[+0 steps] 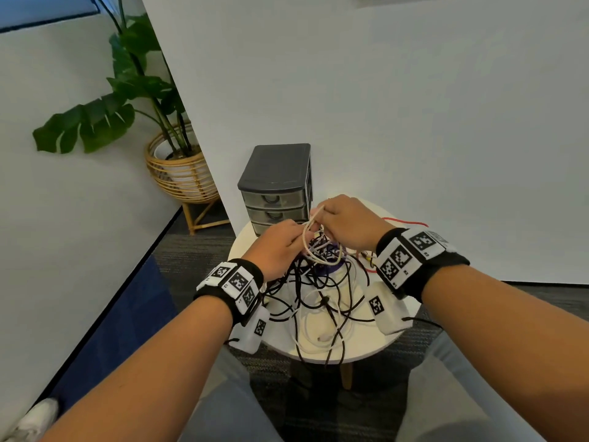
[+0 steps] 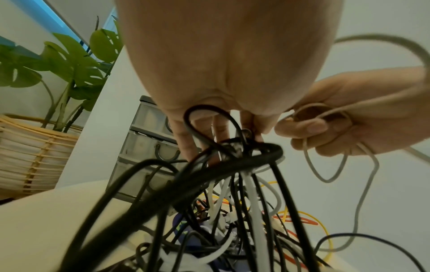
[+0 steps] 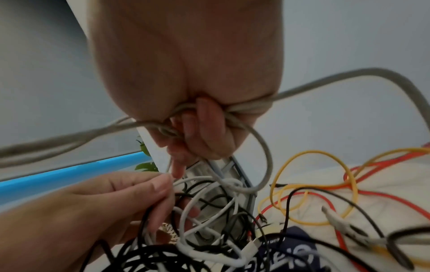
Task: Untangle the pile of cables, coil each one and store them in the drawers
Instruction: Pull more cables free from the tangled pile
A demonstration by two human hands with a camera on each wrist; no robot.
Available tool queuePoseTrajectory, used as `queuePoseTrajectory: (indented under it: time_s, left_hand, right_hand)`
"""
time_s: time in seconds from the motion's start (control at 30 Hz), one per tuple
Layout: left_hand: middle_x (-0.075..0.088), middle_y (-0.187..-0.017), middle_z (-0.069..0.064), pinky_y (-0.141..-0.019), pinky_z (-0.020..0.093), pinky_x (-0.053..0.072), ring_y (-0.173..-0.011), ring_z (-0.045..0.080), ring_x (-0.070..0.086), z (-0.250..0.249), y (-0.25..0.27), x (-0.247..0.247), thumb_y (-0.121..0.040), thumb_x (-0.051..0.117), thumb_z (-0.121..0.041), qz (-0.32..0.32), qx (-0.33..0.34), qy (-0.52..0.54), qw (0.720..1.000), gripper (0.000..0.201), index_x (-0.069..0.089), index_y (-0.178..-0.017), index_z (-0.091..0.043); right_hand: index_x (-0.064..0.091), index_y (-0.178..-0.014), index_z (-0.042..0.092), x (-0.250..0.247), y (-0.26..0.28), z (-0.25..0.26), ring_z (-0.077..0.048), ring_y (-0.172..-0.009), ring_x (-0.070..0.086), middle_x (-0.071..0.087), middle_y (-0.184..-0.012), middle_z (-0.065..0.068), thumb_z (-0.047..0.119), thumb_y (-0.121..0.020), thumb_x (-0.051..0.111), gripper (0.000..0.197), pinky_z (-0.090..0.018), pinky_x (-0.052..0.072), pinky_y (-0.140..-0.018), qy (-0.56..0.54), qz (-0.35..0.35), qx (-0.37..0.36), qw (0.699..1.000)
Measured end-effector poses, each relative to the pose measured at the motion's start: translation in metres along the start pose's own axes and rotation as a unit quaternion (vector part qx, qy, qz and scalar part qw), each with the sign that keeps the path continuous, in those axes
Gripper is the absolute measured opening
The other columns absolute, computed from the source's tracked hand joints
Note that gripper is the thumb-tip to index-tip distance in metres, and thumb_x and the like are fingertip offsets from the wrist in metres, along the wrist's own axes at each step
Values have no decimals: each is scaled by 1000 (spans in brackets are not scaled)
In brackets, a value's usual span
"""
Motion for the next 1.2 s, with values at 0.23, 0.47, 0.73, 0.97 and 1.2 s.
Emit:
queuePoseTrajectory:
  time_s: [0.23, 0.47, 0.73, 0.97, 1.2]
  left_hand:
    - [64, -92, 1, -83, 41, 48, -87, 18, 59, 20, 0, 5, -105, 53, -32, 13, -15, 28, 999, 25, 67, -93, -16]
    - [62, -96, -17, -77, 24, 40, -91, -1, 55, 25, 7, 4, -102, 59, -36, 20, -8, 25, 999, 13, 67, -99, -25]
    - [64, -110, -15, -86, 25, 44, -100, 2, 55, 24, 3, 4, -101, 60, -33, 28, -3, 0, 1000, 9, 65, -108, -31]
    - [64, -120, -12, -89, 25, 41, -109, 7, 55, 19, 7, 5, -101, 61, -31, 6, -31, 36, 999, 9, 64, -109, -33]
    - [64, -114, -15, -80, 9, 36, -105, 2, 53, 25, 12, 11, -101, 61, -25, -11, -53, 71, 996, 12, 67, -112, -26]
  right_hand:
    - [67, -71, 18, -39, 2, 24, -4, -44, 46, 60, -61, 10, 23, -106, 49, 40, -19, 37, -48, -90, -167, -72, 979]
    - [66, -73, 17, -101, -12, 18, -12, -43, 31, 41, -48, 8, 26, -102, 45, 37, -24, 23, -43, -239, -259, -32, 935]
    - [65, -91, 16, -121, -28, -9, -12, -44, 32, 43, -53, 3, 38, -106, 39, 37, -24, 24, -46, -367, -295, 20, 882]
    - [56, -138, 30, -74, -56, -48, -27, -90, 63, 65, -105, -13, 26, -106, 44, 34, -38, 56, -74, -261, -135, 78, 953]
    - [45, -151, 20, -12, -51, -91, -27, -128, 52, 56, -142, -12, 1, -99, 51, 55, -32, 41, -104, 52, 77, 93, 991]
Point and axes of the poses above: each hand's wrist, its own y-axis away from the middle knuckle, its own x-axis out of the palm, z = x × y, the point moved 4 cm from there along -y, towards the middle knuckle
